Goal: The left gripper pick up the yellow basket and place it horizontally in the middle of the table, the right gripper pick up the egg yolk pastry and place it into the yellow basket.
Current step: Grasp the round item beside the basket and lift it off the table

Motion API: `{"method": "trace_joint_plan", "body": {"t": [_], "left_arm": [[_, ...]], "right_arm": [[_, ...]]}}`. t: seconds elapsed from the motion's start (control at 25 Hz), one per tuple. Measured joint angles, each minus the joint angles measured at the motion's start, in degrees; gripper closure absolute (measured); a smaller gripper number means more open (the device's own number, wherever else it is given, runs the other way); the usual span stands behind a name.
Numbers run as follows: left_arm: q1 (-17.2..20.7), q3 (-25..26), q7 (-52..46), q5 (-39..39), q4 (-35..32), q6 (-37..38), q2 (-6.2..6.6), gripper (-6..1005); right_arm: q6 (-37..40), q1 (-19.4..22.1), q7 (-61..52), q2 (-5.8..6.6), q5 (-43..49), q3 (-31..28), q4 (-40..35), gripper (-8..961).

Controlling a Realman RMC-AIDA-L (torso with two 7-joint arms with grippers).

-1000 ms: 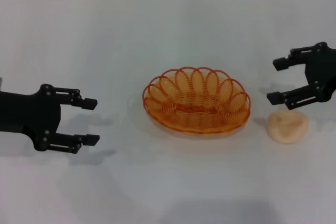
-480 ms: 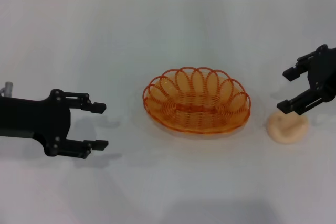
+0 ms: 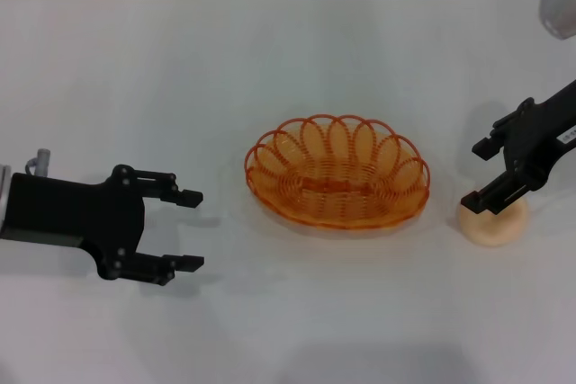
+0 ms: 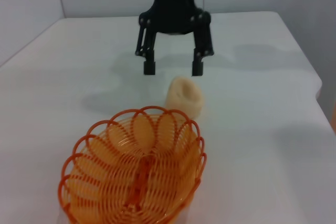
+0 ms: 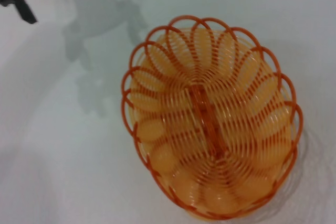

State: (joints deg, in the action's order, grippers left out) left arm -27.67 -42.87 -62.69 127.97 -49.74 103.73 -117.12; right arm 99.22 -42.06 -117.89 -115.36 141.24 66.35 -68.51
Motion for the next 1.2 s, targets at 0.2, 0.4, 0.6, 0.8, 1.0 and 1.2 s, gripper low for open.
{"method": "trace_joint_plan", "body": {"t": [0.2,0.4,0.6,0.8,1.0,1.2], "left_arm": [[0.55,-1.20,0.61,0.27,-1.00,0.15,-0.81,277],[0.55,-2.17,0.56,0.42,-1.01,-0.07,-1.01,278],[0.52,-2.17,0.66,0.80,-1.00,-0.07,-1.14,279],[0.51,-2.14,0.65,1.40,-0.99,-0.07,-1.45,280],[0.51,-2.12,0.68,1.51,-1.02,-0.06,-1.68,281],[0.51,-2.12,0.67,1.51,-1.07,-0.04,-1.71,282]], "right_arm": [[-1.75,-1.44,-0.05,0.00,0.14,0.78,3.81,181],[-2.98,-2.48,-0.24,-0.04,1.80,1.27,6.08,192],[-3.29,-2.75,-0.46,-0.04,2.77,1.30,7.46,203],[-3.33,-2.76,-0.55,0.16,3.26,1.32,8.31,214],[-3.33,-2.76,-0.56,0.01,3.59,1.32,8.43,291],[-3.33,-2.85,-0.54,-0.04,3.23,1.33,8.44,363]]}}
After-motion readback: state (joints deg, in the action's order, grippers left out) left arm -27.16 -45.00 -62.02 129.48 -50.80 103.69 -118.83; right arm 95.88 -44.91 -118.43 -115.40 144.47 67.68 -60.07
